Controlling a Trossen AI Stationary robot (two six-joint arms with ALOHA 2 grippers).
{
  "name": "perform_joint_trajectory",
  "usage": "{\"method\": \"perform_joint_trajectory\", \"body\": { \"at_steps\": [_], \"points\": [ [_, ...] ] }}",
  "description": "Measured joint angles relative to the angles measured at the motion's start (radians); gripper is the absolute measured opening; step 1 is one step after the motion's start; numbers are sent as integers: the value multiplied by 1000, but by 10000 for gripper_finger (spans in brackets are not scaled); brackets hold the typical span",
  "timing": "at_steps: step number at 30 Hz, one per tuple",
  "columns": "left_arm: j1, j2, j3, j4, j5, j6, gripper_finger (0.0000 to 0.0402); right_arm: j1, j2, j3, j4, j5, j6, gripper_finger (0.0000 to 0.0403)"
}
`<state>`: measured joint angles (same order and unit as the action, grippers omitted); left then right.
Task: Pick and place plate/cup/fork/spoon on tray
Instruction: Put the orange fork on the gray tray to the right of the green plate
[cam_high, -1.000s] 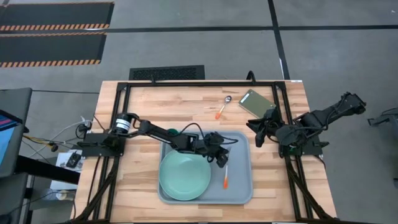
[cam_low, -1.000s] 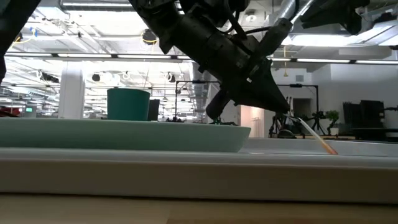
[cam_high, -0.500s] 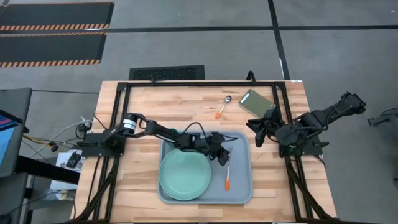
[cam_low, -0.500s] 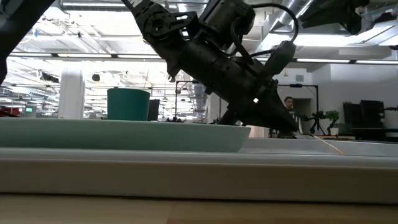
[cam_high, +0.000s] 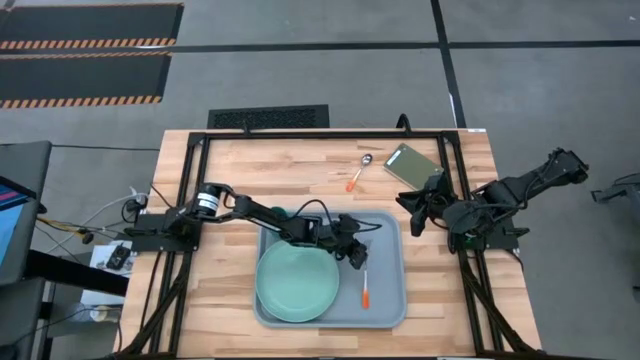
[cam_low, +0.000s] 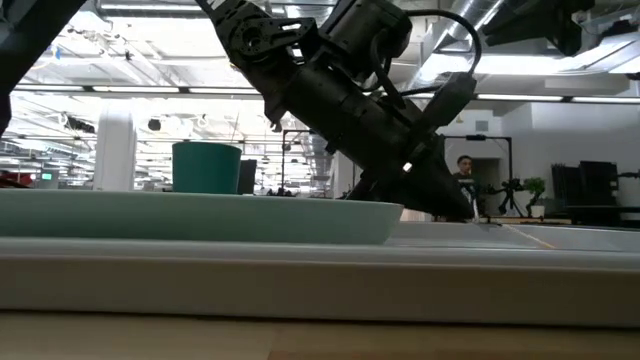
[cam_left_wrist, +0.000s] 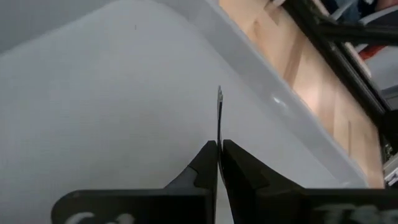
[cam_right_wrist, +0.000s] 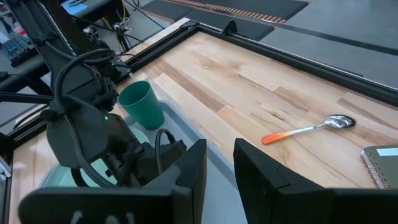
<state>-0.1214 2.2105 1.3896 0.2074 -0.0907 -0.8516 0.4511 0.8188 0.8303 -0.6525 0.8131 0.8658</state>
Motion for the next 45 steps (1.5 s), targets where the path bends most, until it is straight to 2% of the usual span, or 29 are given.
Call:
{"method": "perform_joint_trajectory", "body": {
  "at_steps": [15, 33, 45],
  "points": [
    [-2, 0, 0, -18, 8, 17, 9, 0, 0, 0, 2, 0, 0, 107],
    [-2, 0, 0, -39, 5, 19, 76, 0, 0, 0, 2, 0, 0, 107],
    [11, 0, 0, -34, -25, 35, 92, 0, 0, 0, 1, 0, -1, 107]
  ]
}}
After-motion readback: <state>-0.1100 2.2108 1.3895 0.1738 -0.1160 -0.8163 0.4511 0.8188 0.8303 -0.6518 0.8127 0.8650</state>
